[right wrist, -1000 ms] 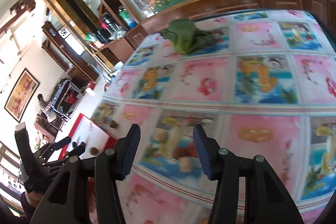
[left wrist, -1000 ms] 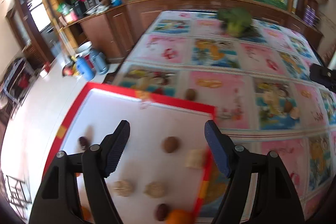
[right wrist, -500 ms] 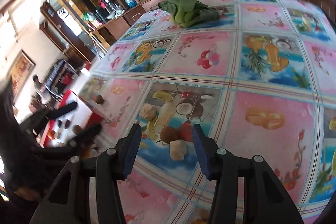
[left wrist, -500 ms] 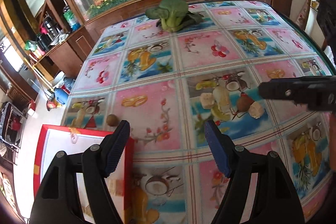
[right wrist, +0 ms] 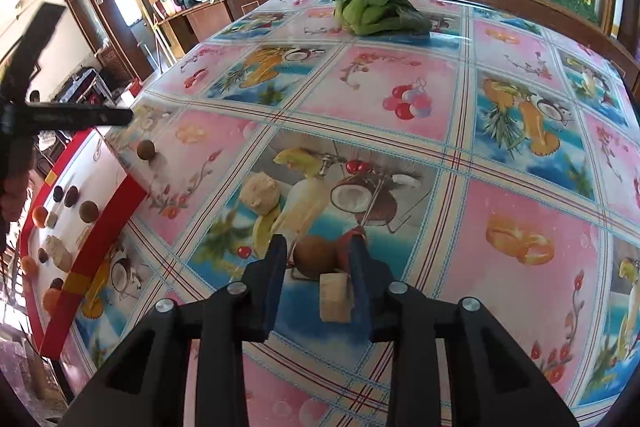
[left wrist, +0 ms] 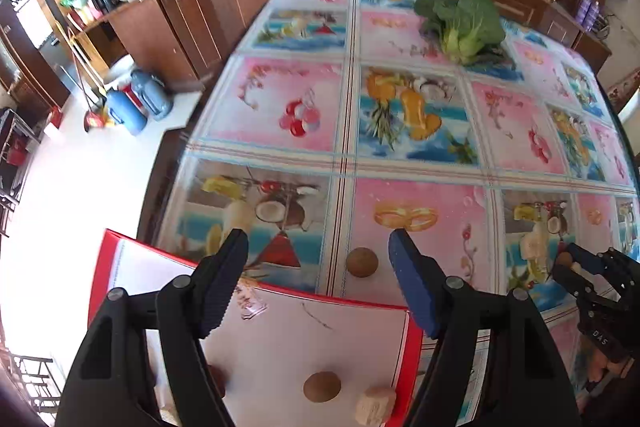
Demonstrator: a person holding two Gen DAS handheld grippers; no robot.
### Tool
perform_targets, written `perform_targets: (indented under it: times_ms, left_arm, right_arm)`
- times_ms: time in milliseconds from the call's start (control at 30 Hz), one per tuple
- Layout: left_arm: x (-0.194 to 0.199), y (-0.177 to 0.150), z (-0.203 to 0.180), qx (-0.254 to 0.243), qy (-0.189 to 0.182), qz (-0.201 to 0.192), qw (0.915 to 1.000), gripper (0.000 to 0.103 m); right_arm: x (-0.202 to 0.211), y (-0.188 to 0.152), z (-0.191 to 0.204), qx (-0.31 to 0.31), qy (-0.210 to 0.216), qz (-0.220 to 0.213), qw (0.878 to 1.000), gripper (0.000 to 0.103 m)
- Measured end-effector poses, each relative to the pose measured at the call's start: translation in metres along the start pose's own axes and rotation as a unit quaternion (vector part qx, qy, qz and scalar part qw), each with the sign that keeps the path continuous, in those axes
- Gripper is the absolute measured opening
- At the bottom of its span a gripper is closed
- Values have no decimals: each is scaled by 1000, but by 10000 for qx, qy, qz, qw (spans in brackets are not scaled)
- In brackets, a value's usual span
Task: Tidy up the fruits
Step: 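Return to the pile and grasp a beige cube with the right tool, then grasp a brown nut with the left tool, then carry the nut over the tray while the right tool carries a held nut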
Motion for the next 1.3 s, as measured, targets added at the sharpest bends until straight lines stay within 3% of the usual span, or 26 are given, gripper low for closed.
perform_targets:
  times_ms: [167,467,567,633,767,1000,1300]
  left_arm:
    - [-26,-10,-15,-286,143,421,9986,64]
    - [-47,-19,-23,-229,24,922,9955,58]
    - [-52,-19,-27,-171,-48,1048,9943,43]
    - [-52,-21,-30,-174,-87,1031,9945,41]
    - [-51,-25,-39,-241,-195,1071,9938,25]
    - [-42,-40,-69,-410,-447,1045,9927,25]
    - [-22,-82,-121,-751,-1104,1069,9853,25]
  right_arm:
    - [1,0,-3,-131,105,-29,9999,25]
    - [3,1,-7,-327,215,-22,9992,21]
    - [3,1,-9,-396,297,-19,9988,20]
    - [4,0,-13,-511,419,-17,9978,20]
    - [10,-1,-33,-986,741,-83,9923,20]
    - [25,-7,-68,-1843,1384,-363,9724,20]
    - [31,-3,-57,-1650,1325,-402,9765,20]
Point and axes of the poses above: each gripper's, at about its wrist camera, not at the fingertips, and x roughly against the way its jaws point, z to its left, y to its top, the point moved 4 cm from there along -x, roughly the way its jaws point, and after that the axes turned 12 degrees about x, right-handed, at the moved point
